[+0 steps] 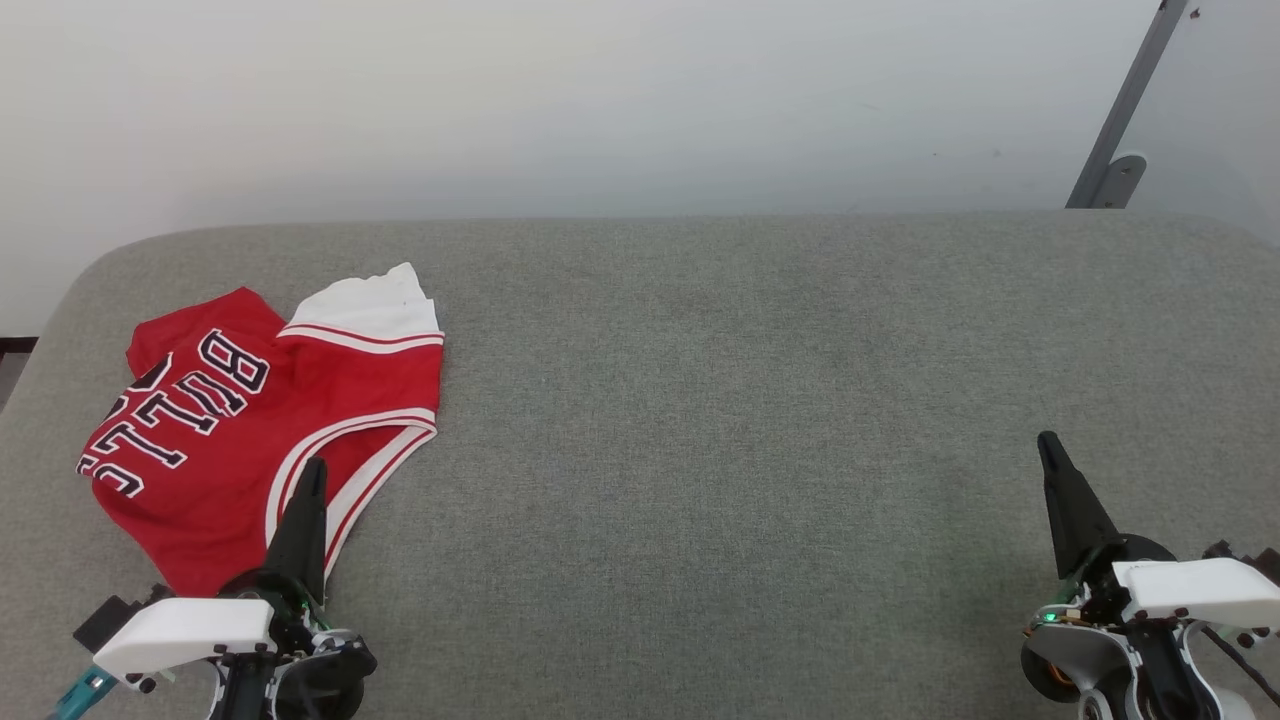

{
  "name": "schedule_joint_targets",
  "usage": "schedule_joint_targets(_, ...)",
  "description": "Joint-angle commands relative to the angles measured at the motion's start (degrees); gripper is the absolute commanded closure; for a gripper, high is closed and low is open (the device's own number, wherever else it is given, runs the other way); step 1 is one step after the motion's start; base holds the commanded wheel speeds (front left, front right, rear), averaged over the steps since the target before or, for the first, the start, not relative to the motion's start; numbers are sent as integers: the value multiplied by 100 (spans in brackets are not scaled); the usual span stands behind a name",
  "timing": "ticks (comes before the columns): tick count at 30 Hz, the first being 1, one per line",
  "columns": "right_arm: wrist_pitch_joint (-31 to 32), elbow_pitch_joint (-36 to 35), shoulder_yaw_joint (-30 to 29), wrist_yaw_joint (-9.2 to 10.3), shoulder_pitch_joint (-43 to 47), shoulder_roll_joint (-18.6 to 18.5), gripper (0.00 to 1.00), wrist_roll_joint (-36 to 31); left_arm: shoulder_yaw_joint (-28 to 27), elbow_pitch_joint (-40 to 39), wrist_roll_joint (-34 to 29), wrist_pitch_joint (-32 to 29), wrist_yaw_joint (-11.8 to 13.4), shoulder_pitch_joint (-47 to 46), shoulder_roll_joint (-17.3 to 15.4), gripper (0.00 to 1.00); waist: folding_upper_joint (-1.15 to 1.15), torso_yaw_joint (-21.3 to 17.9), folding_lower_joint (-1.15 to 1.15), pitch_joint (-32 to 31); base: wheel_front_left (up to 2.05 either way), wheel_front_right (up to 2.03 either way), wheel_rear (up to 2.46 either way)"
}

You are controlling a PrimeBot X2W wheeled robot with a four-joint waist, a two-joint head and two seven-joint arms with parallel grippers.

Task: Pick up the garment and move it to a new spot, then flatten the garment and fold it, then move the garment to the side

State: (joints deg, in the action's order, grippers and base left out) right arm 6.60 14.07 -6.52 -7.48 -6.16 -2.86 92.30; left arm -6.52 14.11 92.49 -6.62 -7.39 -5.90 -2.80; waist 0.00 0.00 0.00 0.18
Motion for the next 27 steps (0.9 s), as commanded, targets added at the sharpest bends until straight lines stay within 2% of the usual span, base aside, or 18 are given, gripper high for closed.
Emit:
schedule_joint_targets(1, -5, 4, 2, -2, -19, 9, 100, 23, -3, -6, -16, 2, -19, -77, -11, 100, 0, 0, 0, 0, 0, 0, 0)
schedule_joint_targets(5, -5, 6, 2, -2, -19, 9, 100, 23, -3, -6, -16, 2, -19, -77, -11, 100, 0, 0, 0, 0, 0, 0, 0)
schedule_joint_targets(6, -5, 5, 2, -2, -19, 9, 0, 23, -3, -6, -16, 2, -19, -77, -11, 0, 0, 0, 0, 0, 0, 0, 0)
schedule_joint_targets(10, 0, 182, 11, 1, 160, 26, 0, -1, 5, 182, 0, 0, 11, 159, 64, 0, 0, 0, 0, 0, 0, 0, 0)
schedule_joint_targets(19, -167, 257, 90, 0, -80, -40, 0, -189, 0, 82, -268, 244, 7, 118, -120, 0, 0, 5, 0, 5, 0, 0, 0)
schedule_joint_targets(27, -442, 300, 439, 0, -286, -249, 0, -721, -7, 86, -1201, 481, 49, 77, -307, 0, 0, 13, 0, 17, 0, 0, 0)
